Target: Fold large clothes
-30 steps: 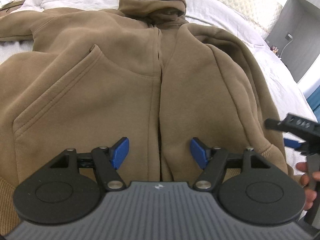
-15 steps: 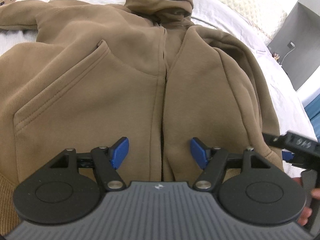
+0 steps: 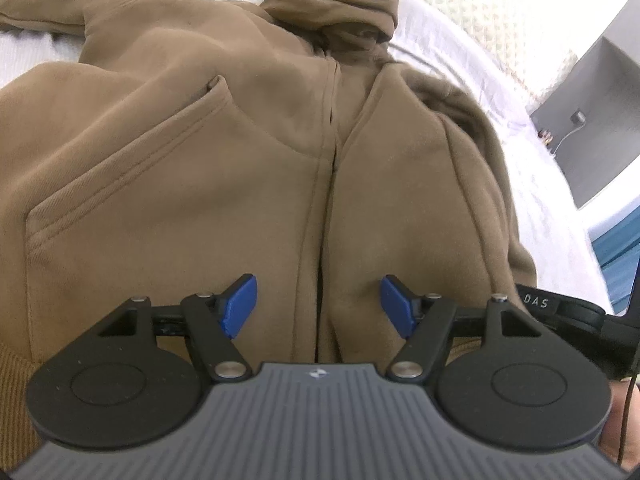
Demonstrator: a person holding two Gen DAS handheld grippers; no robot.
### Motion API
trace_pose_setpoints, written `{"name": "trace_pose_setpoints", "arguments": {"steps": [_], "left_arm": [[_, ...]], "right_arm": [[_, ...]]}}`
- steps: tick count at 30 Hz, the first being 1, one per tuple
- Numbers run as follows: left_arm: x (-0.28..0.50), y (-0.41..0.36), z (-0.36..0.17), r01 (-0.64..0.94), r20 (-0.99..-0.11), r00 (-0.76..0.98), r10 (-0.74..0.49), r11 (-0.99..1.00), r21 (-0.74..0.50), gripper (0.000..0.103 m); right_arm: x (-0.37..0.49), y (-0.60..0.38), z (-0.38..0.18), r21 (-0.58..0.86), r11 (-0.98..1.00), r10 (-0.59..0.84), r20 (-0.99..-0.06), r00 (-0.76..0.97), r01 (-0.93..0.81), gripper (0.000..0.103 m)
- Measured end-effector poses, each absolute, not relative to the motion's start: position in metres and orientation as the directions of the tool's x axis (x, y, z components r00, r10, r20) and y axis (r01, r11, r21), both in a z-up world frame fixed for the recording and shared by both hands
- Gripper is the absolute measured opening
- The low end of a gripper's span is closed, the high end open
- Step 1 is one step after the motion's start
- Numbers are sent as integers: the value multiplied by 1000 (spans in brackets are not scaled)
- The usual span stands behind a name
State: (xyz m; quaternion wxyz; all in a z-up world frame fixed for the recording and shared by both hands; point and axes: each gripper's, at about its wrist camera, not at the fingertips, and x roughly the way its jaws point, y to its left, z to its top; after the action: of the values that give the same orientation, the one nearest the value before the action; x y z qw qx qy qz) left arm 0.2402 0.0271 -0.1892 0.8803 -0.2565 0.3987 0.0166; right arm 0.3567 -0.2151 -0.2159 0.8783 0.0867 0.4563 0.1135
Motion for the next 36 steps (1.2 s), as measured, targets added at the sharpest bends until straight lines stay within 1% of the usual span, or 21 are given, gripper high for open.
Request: {"name": "trace_pose_setpoints", "arguments": {"steps": [1,3,6,8,11,14,17,19,22,24,26,28,31,32,33,34,35,36], "left_arm": [[238,29,-187,-227,-695,695,-182,863,-452,73],[232,30,-181,-208,-660,727,-192,853,-478,73],[225,31,-173,-193,-618,763,-188,847,-495,73],[224,32,-171,-194,-607,774,-182,844,-500,73],[224,36,-171,-207,-610,774,-171,841,-499,73],[227,39,-173,-228,-619,767,-167,831,-508,73],[232,42,-177,-241,-628,758,-175,820,-519,73],[237,42,-182,-243,-635,750,-183,818,-522,73],[240,39,-186,-234,-646,739,-193,825,-514,73],[246,37,-190,-227,-655,729,-199,833,-505,73],[251,36,-196,-222,-666,717,-205,839,-497,73],[254,36,-200,-213,-669,712,-212,843,-493,73],[260,37,-205,-194,-674,702,-229,850,-490,73],[259,37,-205,-186,-673,701,-235,851,-491,73],[260,36,-205,-179,-672,702,-238,853,-490,73],[261,36,-205,-174,-671,701,-240,855,-488,73],[261,37,-205,-173,-671,701,-242,855,-489,73],[261,38,-205,-174,-670,701,-244,853,-492,73]], "right_arm": [[357,-219,-208,261,960,270,-781,564,-98,24],[354,-230,-191,269,961,255,-760,598,-69,23],[353,-248,-158,177,983,161,-708,688,-48,22],[358,-264,-135,119,993,98,-663,742,-25,21],[377,-290,-104,80,997,40,-628,777,14,21],[406,-306,-71,10,1000,-15,-582,813,25,21],[437,-310,-38,-105,994,-76,-505,860,27,21],[458,-309,-24,-147,988,-101,-459,883,36,21],[481,-314,-18,-206,975,-160,-395,904,83,22],[503,-309,-37,-284,950,-232,-351,907,133,22],[518,-316,-65,-281,942,-280,-359,890,183,23],[523,-331,-101,-221,948,-306,-417,856,231,24],[519,-359,-153,-129,952,-302,-540,785,278,26],[516,-368,-165,-81,955,-278,-573,771,284,27],[510,-381,-175,-3,958,-230,-601,765,286,28],[504,-391,-181,65,955,-191,-612,768,289,31],[498,-400,-185,124,949,-156,-615,773,291,37],[491,-411,-188,186,940,-114,-618,778,285,41]]}}
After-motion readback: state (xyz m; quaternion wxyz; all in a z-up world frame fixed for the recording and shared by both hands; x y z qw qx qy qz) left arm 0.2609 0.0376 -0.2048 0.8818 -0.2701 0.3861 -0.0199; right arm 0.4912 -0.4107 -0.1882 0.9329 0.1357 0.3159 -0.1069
